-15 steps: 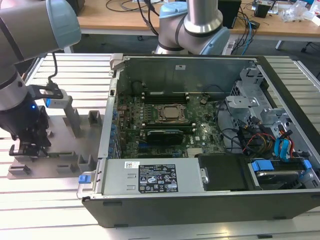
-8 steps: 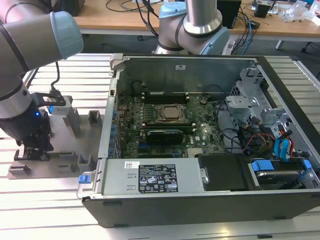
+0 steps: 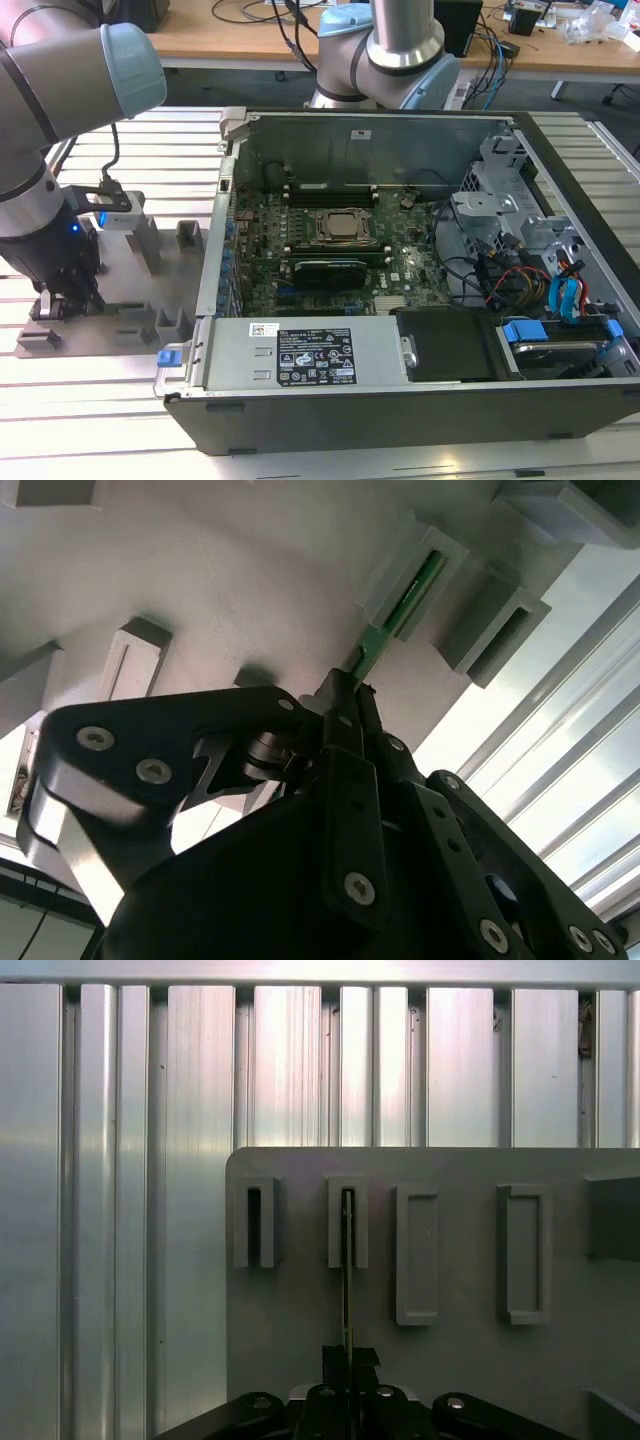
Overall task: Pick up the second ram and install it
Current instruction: 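Pick up the second ram and move it above second insertion slot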
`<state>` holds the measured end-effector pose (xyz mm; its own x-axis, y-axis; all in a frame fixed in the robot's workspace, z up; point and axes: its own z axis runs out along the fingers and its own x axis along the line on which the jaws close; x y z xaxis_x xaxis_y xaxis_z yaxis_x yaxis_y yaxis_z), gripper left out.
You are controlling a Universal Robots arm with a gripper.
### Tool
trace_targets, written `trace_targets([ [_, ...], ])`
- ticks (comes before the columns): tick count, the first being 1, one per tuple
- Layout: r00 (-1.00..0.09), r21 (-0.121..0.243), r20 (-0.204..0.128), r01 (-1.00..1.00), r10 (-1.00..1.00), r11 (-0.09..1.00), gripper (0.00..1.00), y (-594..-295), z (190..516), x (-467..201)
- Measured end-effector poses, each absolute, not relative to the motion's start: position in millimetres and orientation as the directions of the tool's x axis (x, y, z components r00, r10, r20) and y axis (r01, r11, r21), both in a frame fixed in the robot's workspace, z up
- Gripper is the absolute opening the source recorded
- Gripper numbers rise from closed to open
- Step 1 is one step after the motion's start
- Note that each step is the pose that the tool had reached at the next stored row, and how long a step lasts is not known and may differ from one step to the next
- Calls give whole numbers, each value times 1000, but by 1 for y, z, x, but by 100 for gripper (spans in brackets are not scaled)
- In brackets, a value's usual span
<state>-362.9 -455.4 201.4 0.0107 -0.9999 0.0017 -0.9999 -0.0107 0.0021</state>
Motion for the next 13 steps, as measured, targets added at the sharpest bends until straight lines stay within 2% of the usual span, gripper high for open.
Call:
trace_targets([
  [6,11,2,1,-1000,-1000,-11,13,-455,202,-363],
  [13,11,2,2,-1000,-1000,-11,13,-455,235,-363],
])
